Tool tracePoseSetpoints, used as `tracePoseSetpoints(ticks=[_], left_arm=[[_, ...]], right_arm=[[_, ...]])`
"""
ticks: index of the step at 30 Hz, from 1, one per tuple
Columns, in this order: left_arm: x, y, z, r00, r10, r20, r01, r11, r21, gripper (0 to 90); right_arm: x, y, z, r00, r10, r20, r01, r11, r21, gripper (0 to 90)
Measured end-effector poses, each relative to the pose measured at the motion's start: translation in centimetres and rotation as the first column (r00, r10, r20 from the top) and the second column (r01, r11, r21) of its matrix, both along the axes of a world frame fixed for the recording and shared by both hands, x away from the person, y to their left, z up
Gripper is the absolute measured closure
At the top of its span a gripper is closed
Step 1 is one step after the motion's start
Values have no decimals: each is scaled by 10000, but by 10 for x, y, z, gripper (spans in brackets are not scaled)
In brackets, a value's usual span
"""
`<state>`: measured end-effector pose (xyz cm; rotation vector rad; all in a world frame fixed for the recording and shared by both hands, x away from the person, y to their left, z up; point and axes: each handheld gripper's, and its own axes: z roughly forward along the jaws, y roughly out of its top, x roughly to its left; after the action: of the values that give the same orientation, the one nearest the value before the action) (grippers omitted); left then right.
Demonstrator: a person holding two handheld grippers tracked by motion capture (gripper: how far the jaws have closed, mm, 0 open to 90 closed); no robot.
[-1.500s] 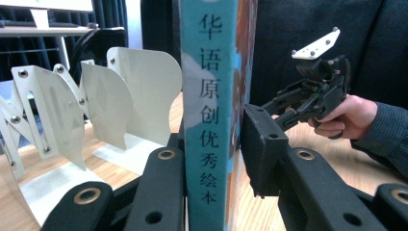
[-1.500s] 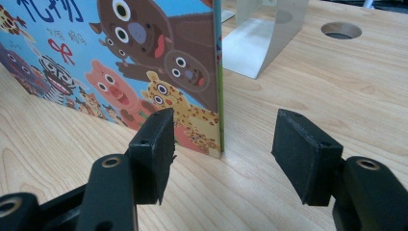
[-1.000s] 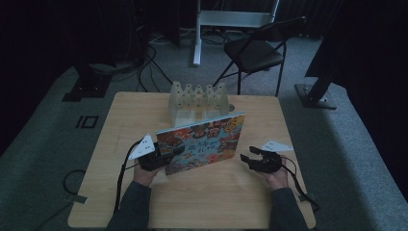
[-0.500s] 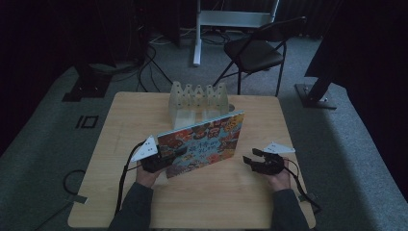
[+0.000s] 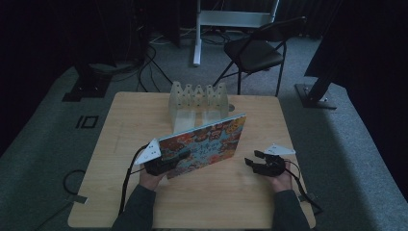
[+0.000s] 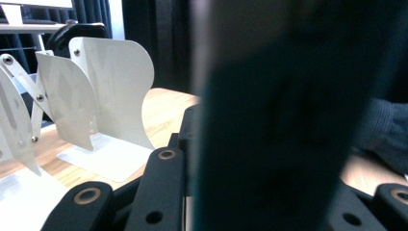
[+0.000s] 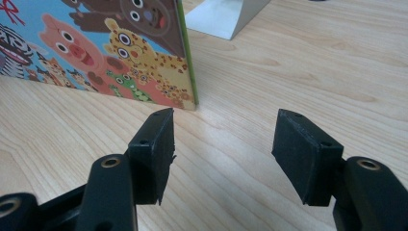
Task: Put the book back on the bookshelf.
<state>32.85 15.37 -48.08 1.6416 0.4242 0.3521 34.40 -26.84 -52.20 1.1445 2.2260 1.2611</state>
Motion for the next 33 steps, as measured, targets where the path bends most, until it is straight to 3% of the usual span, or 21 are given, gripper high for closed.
tracePoseSetpoints(ticks=[10,16,22,26,27,33], left_arm=[[-9,-7,-2,9998,129,133,-128,9999,-37,793],[-12,-14,-4,9996,58,274,-57,10000,-56,760],[-10,-14,-7,9999,31,106,-30,9999,-134,699],[-10,-14,-11,10000,47,10,-47,9999,-155,740],[-11,-14,-11,10000,10,39,-9,9999,-119,783],[-18,-21,-11,9990,204,409,-208,9997,100,800]], right_arm=[[-2,-6,-3,9999,-134,-88,134,9999,1,399],[-2,-7,-5,9997,-187,-125,186,9998,-67,398],[-2,-5,-6,9997,-205,-113,201,9991,-362,395],[-3,-4,-9,9996,-248,-130,238,9973,-690,388],[-3,-4,-9,9996,-255,-112,245,9967,-775,388],[-5,-6,-14,9991,-394,-181,374,9946,-967,386]])
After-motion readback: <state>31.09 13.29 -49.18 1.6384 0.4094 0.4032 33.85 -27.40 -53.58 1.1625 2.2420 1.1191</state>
